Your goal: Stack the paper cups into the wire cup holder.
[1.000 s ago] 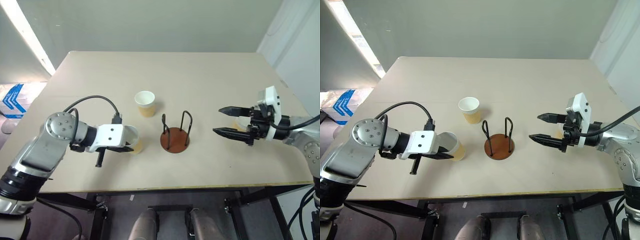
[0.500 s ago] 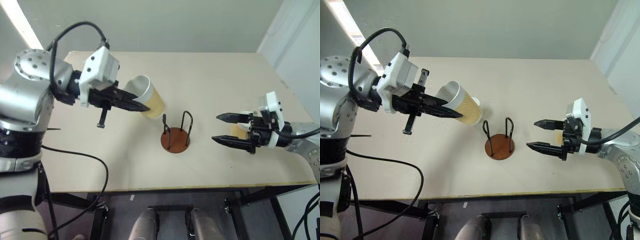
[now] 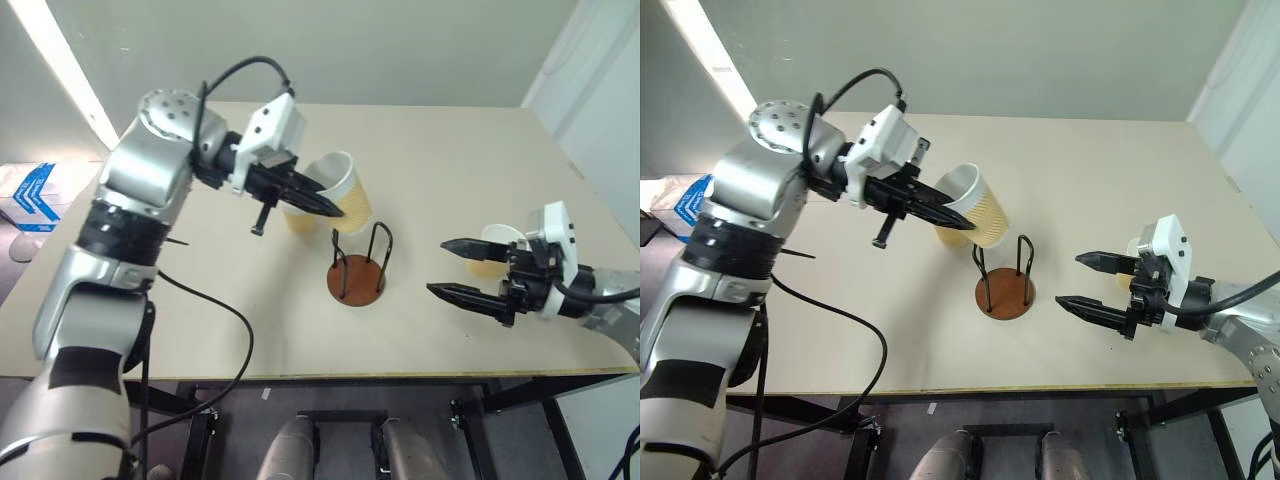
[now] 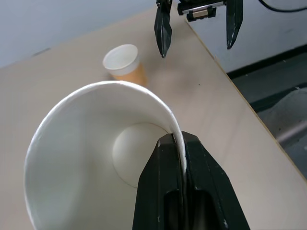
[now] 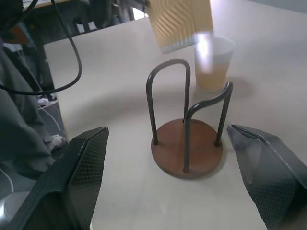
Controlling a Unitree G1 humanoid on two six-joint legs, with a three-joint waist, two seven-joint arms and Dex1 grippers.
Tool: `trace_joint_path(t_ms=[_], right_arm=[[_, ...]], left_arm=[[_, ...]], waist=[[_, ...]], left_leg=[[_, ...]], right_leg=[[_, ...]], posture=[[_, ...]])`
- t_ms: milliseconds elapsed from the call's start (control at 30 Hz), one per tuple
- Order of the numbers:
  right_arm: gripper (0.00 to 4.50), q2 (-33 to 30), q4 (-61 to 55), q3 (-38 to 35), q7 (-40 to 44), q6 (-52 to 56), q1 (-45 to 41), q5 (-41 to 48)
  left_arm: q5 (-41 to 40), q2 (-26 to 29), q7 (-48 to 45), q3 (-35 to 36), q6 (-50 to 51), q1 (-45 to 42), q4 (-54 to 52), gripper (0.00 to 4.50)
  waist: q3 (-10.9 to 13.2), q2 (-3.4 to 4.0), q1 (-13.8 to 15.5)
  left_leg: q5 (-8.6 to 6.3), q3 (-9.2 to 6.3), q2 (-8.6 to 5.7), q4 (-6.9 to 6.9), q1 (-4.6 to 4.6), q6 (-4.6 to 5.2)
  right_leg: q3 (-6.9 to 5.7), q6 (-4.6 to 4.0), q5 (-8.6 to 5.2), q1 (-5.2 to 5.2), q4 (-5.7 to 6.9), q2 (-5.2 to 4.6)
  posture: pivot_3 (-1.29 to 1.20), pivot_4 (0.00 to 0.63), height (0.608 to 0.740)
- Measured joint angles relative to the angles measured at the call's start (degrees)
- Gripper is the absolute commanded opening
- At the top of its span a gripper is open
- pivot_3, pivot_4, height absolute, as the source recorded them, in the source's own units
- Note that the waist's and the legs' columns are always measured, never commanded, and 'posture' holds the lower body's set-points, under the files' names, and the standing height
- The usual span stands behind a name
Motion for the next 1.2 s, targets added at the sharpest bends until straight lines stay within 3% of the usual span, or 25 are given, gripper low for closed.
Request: trace_joint_path(t_ms=[167,400,600,767,1033,1067,1200], right_arm=[[4.19,0.1,-3.1,-3.2,-3.1,0.3,4.0,2.1],[4.19,-0.3,-3.6,-4.0,-4.6,0.1,5.3,3.0],[4.19,-1.5,-1.7,-3.9,-5.3,-1.2,4.0,1.2],[4.19,-1.4,3.8,-2.6,-8.2,-2.1,-3.2,-2.1],[4.19,-1.7,7.4,0.4,-8.7,-3.1,-5.6,-6.7],[4.19,-2.1,7.7,0.9,-8.8,-3.1,-6.0,-7.4],[4.19,-6.3,10.3,4.4,-9.1,-2.9,-9.0,-12.7]], left_arm=[[0.8,-3.4,0.0,-5.1,-5.8,-2.8,5.9,0.05],[2.5,-3.7,0.0,-11.5,-12.9,-3.2,8.8,0.05],[2.3,-3.6,-0.1,-12.6,-13.8,-3.1,8.6,0.05],[3.7,-6.1,-0.1,-11.4,-12.5,-2.2,8.0,1.34],[7.8,-6.2,-0.2,-7.9,-12.2,-0.3,8.0,4.19],[8.3,-6.3,-0.1,-7.6,-12.4,0.0,8.0,4.42],[8.1,-6.5,0.3,-2.8,-11.8,0.3,8.0,4.42]], waist=[[0.0,0.00,0.2],[0.0,0.00,0.1],[0.0,0.00,0.2],[0.0,0.00,0.2],[0.0,0.02,0.3],[0.0,0.02,0.3],[0.0,0.04,0.3]], left_leg=[[-0.06,0.04,-0.05,0.11,-0.07,0.09],[-0.10,0.05,-0.06,0.31,-0.20,0.16],[-0.22,0.05,-0.06,0.66,-0.39,0.35],[-0.18,0.06,-0.15,0.81,-0.44,0.47],[-0.20,0.07,-0.16,0.78,-0.52,0.52],[-0.19,0.08,-0.16,0.79,-0.56,0.52],[-0.19,0.09,-0.18,0.81,-0.63,0.52]], right_leg=[[0.00,0.23,-0.03,0.03,-0.03,-0.05],[0.00,0.42,-0.03,0.02,-0.03,-0.06],[0.00,0.45,-0.06,0.01,-0.03,-0.06],[0.01,0.65,0.10,0.04,-0.04,-0.17],[-0.01,0.83,0.20,-0.05,-0.04,-0.18],[-0.01,0.84,0.21,-0.08,-0.04,-0.18],[-0.01,0.87,0.26,-0.14,-0.05,-0.22]], posture=[[0.00,0.150,0.740],[0.00,0.150,0.740],[0.00,0.150,0.740],[0.00,0.150,0.740],[0.00,0.150,0.740],[0.00,0.150,0.740],[0.00,0.150,0.740]])
